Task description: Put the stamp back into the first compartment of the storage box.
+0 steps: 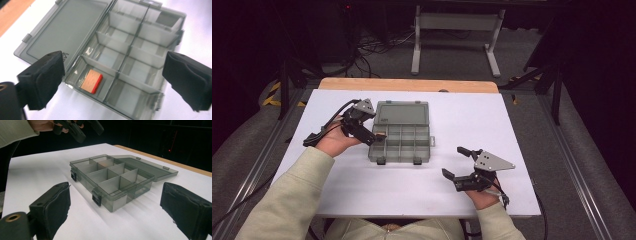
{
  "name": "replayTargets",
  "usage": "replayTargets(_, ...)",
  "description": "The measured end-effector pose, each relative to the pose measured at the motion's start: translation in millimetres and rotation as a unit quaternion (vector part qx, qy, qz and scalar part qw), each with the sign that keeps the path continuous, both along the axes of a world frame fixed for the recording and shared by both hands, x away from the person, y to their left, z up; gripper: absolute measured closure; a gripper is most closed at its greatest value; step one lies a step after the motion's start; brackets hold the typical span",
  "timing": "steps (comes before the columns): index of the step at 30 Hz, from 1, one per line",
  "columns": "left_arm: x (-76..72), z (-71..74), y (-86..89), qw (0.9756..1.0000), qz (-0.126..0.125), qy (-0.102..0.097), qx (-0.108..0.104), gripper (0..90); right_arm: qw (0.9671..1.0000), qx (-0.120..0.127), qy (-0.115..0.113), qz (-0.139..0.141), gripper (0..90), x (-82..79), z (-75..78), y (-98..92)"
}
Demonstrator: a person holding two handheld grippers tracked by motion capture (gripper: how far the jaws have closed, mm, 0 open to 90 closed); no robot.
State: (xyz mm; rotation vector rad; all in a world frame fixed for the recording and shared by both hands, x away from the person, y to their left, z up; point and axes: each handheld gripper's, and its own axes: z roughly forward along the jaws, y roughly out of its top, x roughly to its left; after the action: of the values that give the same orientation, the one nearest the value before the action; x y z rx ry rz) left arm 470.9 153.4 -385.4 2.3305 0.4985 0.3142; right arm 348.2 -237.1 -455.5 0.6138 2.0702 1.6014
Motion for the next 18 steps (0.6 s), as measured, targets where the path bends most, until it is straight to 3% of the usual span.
replayTargets(7, -27.1, 18.3, 0.9, 0.9994, 0.0, -0.028, -0.018, 1.6, 1.0, 0.005, -0.003, 0.001, 9.5, 2.5, 1.4, 0.0)
replayTargets(18, -57.6, 29.5, 14.2, 0.9973, 0.003, -0.039, -0.062, 0.5, 1.0, 0.004, -0.002, 0.003, 9.5, 4.1, 1.6, 1.1)
